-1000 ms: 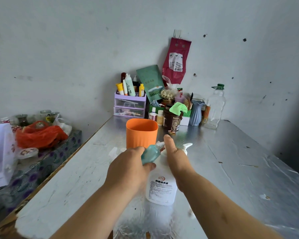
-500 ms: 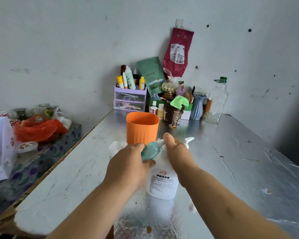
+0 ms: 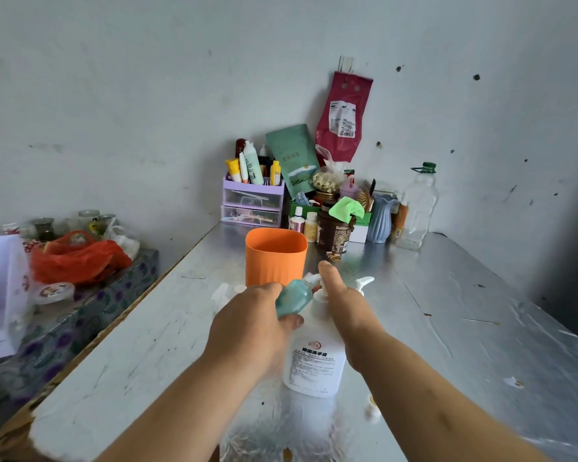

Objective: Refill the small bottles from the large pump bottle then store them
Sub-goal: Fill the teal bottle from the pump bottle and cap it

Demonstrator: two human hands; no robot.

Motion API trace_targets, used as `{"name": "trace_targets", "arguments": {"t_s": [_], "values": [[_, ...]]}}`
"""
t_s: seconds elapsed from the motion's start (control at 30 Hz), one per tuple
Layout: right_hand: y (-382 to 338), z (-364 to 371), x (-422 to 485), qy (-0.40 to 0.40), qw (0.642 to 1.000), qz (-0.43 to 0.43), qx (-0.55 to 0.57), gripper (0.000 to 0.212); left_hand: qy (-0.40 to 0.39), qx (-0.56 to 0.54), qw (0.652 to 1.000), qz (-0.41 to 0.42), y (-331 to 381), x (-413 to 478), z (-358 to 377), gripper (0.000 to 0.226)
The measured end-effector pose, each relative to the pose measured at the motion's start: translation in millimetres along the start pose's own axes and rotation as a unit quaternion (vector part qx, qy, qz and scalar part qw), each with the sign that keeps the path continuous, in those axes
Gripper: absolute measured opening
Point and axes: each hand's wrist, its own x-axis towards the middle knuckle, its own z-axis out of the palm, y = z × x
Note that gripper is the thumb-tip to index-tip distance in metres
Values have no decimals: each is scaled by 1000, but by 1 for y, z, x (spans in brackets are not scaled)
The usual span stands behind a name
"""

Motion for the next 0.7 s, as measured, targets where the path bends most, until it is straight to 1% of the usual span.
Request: {"name": "trace_targets", "arguments": {"t_s": [0.07,0.17,0.3,0.4,0.5,0.57,0.63,0.7], "values": [[0,-1,0,7,1000,5,-4,61,2,1,1000,1,-1,1,1,27],[2,-1,2,15,1000,9,-1,61,3,2,1000,2,-3,1,4,29],[4,0,6,30,999,-5,-28,56,0,-6,1000,0,-6,1,6,27],[7,2,6,34,997,-35,-54,51,-6,-5,1000,-1,-8,0,9,26],[9,3,3,37,998,-18,-47,52,-10,-2,1000,-4,-9,-1,9,27],[6,1,1,20,999,-6,-34,51,-9,-8,1000,-3,-7,-2,9,28],[1,-2,2,8,1000,9,-20,55,-5,-14,1000,1,-4,-2,6,27],[-4,-3,0,10,1000,3,-21,44,-3,-13,1000,-1,-2,-1,2,27]]}}
